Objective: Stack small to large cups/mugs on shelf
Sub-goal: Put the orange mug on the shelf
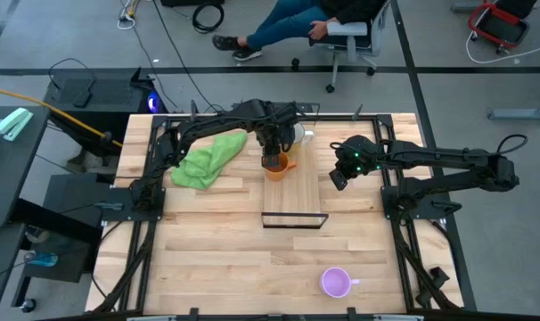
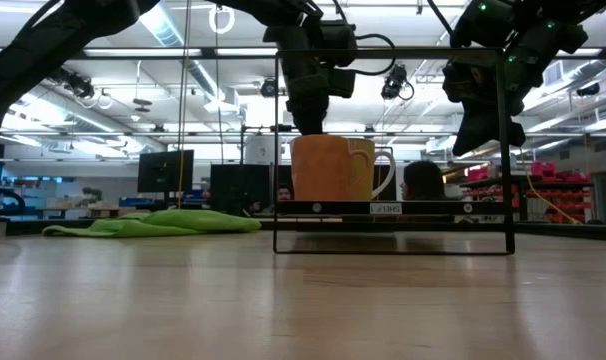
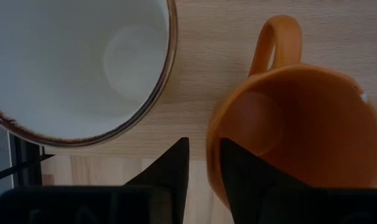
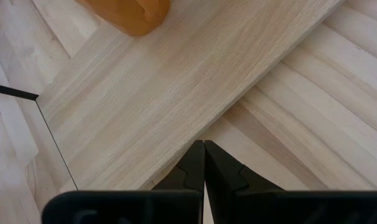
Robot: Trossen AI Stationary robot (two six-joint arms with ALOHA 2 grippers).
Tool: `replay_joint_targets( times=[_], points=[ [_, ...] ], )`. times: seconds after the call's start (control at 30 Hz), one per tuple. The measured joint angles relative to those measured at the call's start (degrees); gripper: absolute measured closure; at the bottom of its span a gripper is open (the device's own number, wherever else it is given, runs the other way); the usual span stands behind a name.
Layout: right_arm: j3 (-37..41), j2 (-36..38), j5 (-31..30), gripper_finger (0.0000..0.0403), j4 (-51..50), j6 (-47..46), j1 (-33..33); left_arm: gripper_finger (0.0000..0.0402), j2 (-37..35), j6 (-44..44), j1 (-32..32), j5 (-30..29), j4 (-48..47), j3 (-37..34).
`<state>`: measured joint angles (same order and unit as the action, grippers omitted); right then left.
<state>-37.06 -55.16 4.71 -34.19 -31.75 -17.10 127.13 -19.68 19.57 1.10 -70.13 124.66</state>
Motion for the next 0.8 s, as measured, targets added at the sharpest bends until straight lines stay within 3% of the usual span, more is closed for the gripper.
replay_joint_targets(
  times=[0.23,0.47,0.53,0.67,0.8],
  points=[
    [0.0,0.0,0.0,0.0393,0.0,0.0,0.0,0.0295,0.0,1.0,0.0,0.0,-0.5,0.7],
    [0.0,0.0,0.0,0.0392,0.0,0.0,0.0,0.0287,-0.1,2.5,0.0,0.9,-3.3,10.4],
    [0.0,0.0,0.0,0.0392,-0.1,0.0,0.0,0.0284,-2.4,3.2,-0.1,0.8,-2.3,9.2],
    [0.0,0.0,0.0,0.0391,-0.1,0.0,0.0,0.0284,-5.2,6.1,0.8,-2.2,-10.1,8.3],
    [0.0,0.0,0.0,0.0391,-0.1,0.2,0.0,0.0295,-6.0,14.4,3.0,-5.9,-20.7,7.7]
  ],
)
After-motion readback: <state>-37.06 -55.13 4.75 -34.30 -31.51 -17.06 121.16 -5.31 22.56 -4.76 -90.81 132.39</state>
